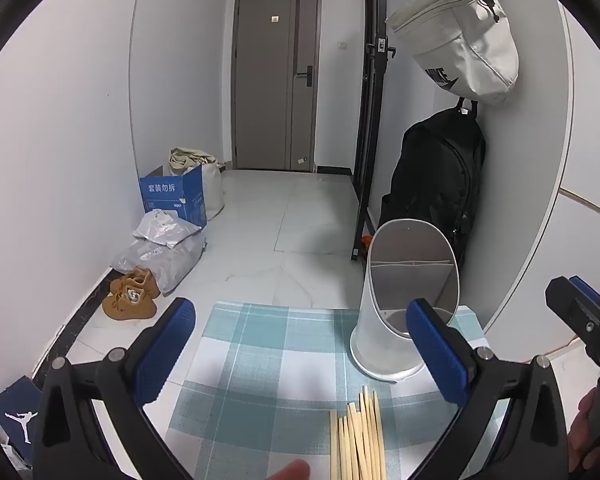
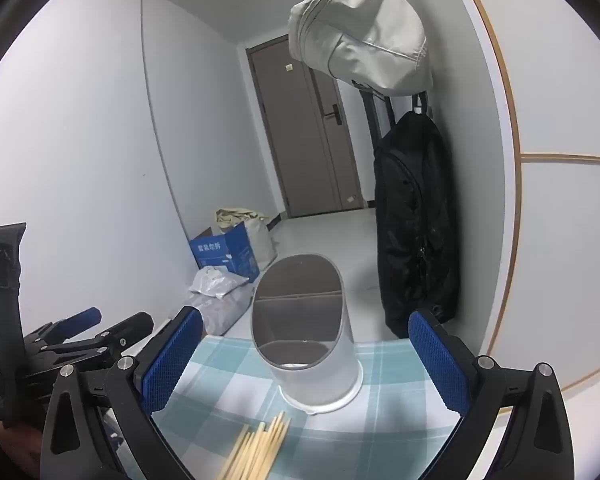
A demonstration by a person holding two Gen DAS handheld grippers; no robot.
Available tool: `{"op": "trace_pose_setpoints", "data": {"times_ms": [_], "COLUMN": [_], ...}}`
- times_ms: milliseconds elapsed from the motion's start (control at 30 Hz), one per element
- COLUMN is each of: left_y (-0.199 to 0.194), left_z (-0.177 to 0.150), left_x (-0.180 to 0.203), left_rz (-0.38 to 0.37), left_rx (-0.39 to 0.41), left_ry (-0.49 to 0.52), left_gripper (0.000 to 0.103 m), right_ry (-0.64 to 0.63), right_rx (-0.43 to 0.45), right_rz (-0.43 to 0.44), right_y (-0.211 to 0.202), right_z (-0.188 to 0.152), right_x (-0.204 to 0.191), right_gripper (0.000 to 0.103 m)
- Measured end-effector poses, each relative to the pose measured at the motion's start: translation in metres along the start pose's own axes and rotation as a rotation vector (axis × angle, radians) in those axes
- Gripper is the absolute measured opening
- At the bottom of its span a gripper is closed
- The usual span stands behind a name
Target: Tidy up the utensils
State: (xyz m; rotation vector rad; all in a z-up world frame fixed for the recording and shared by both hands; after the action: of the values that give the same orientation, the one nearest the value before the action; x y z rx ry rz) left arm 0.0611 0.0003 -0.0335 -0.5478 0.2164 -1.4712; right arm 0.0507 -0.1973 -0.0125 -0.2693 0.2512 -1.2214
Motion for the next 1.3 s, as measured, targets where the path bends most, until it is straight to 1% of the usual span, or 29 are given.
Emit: {"op": "trace_pose_setpoints", "data": {"times_ms": [100,167,200,267,367,533,900,1300], "left_y": [-0.004,0.002,0.002,0.006,0.006,0.006,0.007,0.013], "left_z": [-0.004,-0.004,-0.004,-0.004,-0.006,-0.007,-0.007,-0.006], "left_x": [0.002,0.006,0.007,0.003,0.002,0.001,0.001,-0.001], "left_rz": [0.011,0.006,0.005,-0.009,-0.016,-0.021,-0.021,-0.012], "left_rx": [-0.004,-0.047,-0.047,-0.062,-0.06,-0.063,-0.064,-0.08], "left_ry": [-0.001,-0.004,-0.004,-0.017,-0.01,-0.013,-0.009,-0.014], "left_gripper": [0.102,0.102,0.102,0.102,0.102,0.102,0.102,0.102], "right_ry": [-0.01,-0.043,-0.053,-0.047,-0.055,-0.044,-0.046,-0.047], "right_rx": [0.0,-0.006,-0.011,0.009,0.011,0.007,0.004,-0.001], "right_rz": [-0.003,0.004,-0.001,0.017,0.02,0.027,0.028,0.027], "right_y": [0.002,0.005,0.007,0.003,0.0,0.003,0.005,0.007], "right_z": [0.0,-0.002,-0.001,-0.001,-0.004,-0.002,-0.004,-0.005], "right_x": [0.003,-0.003,-0.005,-0.004,-0.01,-0.008,-0.01,-0.011], "right_gripper": [0.103,0.103,0.103,0.103,0.103,0.103,0.103,0.103]}}
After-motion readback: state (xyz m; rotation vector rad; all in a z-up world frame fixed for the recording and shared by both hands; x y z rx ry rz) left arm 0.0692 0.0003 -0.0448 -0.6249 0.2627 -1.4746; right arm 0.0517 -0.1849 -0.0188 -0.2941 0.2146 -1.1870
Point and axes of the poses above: each gripper's, at about its wrist camera, not at the fingertips, and y roughly the way its jaws point, x to its right, z to its top, the point moved 7 cm from there along y, roughly the way its jaws point, and after that the axes turned 10 degrees about -y, right-handed, at the moved point
